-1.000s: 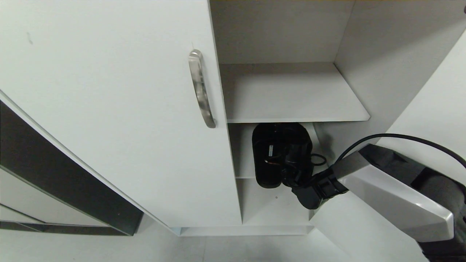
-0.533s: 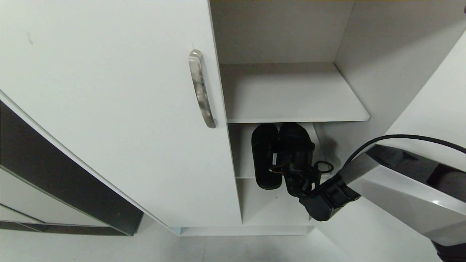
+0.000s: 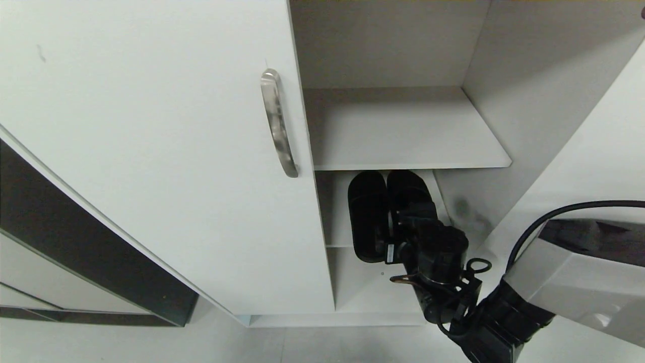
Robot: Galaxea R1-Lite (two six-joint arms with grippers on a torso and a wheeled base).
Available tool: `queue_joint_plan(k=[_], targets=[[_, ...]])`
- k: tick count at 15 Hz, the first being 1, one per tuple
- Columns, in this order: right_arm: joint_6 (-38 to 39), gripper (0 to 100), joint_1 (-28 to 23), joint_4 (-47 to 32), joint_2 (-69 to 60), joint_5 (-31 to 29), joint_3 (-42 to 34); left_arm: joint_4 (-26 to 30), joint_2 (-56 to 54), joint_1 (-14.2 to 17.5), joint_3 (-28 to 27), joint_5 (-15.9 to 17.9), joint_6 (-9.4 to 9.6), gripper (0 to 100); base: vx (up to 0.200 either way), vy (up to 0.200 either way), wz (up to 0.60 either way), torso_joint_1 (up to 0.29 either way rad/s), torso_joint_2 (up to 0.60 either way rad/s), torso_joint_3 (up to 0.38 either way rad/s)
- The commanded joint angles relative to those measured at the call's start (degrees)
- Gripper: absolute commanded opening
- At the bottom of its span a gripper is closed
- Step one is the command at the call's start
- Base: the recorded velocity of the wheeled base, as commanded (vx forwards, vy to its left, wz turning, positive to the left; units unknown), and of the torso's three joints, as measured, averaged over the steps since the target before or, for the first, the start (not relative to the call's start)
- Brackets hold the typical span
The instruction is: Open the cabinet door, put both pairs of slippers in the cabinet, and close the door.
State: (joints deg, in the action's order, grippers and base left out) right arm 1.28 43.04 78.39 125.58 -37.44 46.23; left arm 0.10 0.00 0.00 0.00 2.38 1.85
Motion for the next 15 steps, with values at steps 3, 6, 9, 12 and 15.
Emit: queue_joint_plan(k=[3, 6, 9, 12, 15], targets=[[0.21, 100, 1.60, 1.42, -0.59, 0.00, -4.04, -0.01, 0.09, 0.00, 0.00, 0.00, -0.01, 0, 0.000, 0.000, 0.00, 0.000, 0.00, 0.000], [0.21, 100, 2.31, 1.68, -0.51, 0.00, -4.13, -0.01, 0.09, 0.00, 0.00, 0.00, -0.01, 0, -0.133, 0.000, 0.00, 0.002, 0.00, 0.002], [0.21, 100, 2.66, 1.86, 0.02, 0.00, -4.39, -0.01, 0.09, 0.00, 0.00, 0.00, -0.01, 0, -0.200, 0.000, 0.00, 0.007, 0.00, 0.002], [0.21, 100, 2.66, 2.21, 0.11, 0.00, -4.39, -0.01, 0.09, 0.00, 0.00, 0.00, -0.01, 0, -0.200, 0.000, 0.00, -0.001, 0.00, 0.007], [0.21, 100, 2.75, 2.39, 0.55, 0.00, -4.39, -0.01, 0.09, 0.00, 0.00, 0.00, -0.10, 0, -0.200, 0.000, 0.00, 0.002, 0.00, 0.004]])
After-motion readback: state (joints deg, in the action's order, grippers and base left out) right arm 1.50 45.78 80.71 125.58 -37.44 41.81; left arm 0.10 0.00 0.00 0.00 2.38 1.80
